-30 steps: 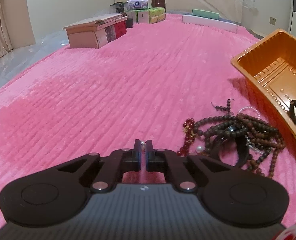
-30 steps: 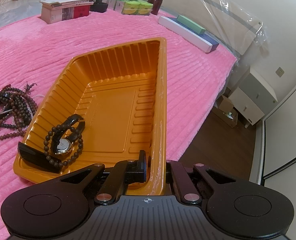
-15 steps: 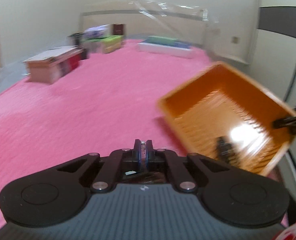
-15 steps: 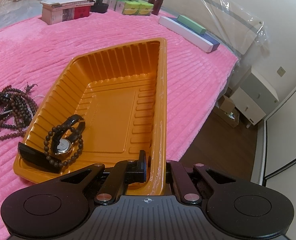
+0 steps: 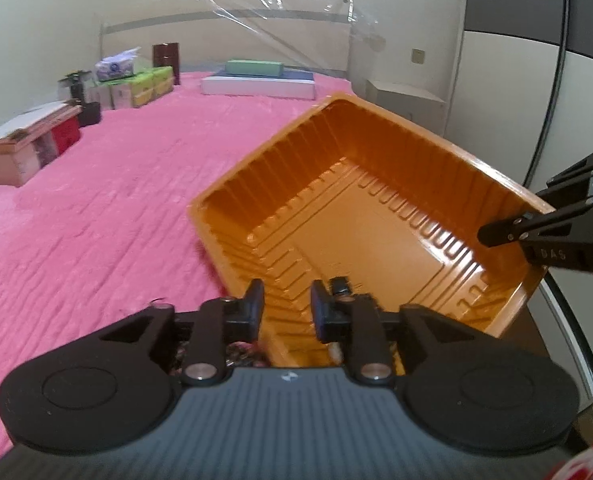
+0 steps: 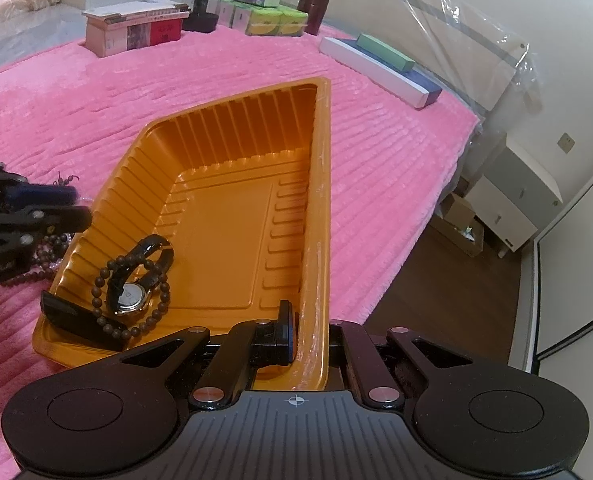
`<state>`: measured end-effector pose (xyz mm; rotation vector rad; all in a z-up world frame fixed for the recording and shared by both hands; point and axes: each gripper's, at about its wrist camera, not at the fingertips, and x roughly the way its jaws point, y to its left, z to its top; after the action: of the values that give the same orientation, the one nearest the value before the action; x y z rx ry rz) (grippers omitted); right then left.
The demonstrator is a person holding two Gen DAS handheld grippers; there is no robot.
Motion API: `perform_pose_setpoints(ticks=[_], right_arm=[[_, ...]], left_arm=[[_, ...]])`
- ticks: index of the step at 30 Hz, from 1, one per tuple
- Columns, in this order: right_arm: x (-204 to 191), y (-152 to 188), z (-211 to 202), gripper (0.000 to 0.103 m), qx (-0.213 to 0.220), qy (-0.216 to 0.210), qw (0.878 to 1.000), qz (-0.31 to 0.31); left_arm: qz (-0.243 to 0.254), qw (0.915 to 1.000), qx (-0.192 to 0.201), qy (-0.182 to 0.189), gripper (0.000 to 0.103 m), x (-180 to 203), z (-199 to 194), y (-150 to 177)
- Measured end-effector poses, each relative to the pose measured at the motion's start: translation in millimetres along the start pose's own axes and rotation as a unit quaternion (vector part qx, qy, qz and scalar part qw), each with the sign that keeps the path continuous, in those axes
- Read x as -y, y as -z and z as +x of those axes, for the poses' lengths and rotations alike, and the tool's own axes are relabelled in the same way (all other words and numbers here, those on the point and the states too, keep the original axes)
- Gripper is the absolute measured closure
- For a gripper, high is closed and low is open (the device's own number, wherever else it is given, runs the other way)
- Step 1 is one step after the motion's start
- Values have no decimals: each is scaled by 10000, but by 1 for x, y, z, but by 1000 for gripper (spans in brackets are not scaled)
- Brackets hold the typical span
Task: Organize jewelry
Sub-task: 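Carry the bead strand into the tray and open the left tool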
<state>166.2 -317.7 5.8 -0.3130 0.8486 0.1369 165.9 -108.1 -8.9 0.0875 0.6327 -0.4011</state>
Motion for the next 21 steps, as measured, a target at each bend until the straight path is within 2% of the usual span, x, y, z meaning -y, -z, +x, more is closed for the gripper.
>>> perform_pose_setpoints(ticks=[6, 13, 16, 21], right_arm=[[1, 1, -1, 98, 7, -29, 10000, -10], [-1, 2, 1, 98, -15, -14, 10000, -25], [0, 2, 1, 98, -19, -8, 10000, -22], [-1, 2, 1, 98, -24, 0, 10000, -39]], left_arm=[[-230, 9977, -100, -632, 78, -41, -33, 27], [-549, 9873, -336, -1450, 76, -88, -63, 64], [-717, 9849, -379, -1530, 76, -103, -64, 71], [-821, 9868, -335, -1357, 76, -106, -54, 65]])
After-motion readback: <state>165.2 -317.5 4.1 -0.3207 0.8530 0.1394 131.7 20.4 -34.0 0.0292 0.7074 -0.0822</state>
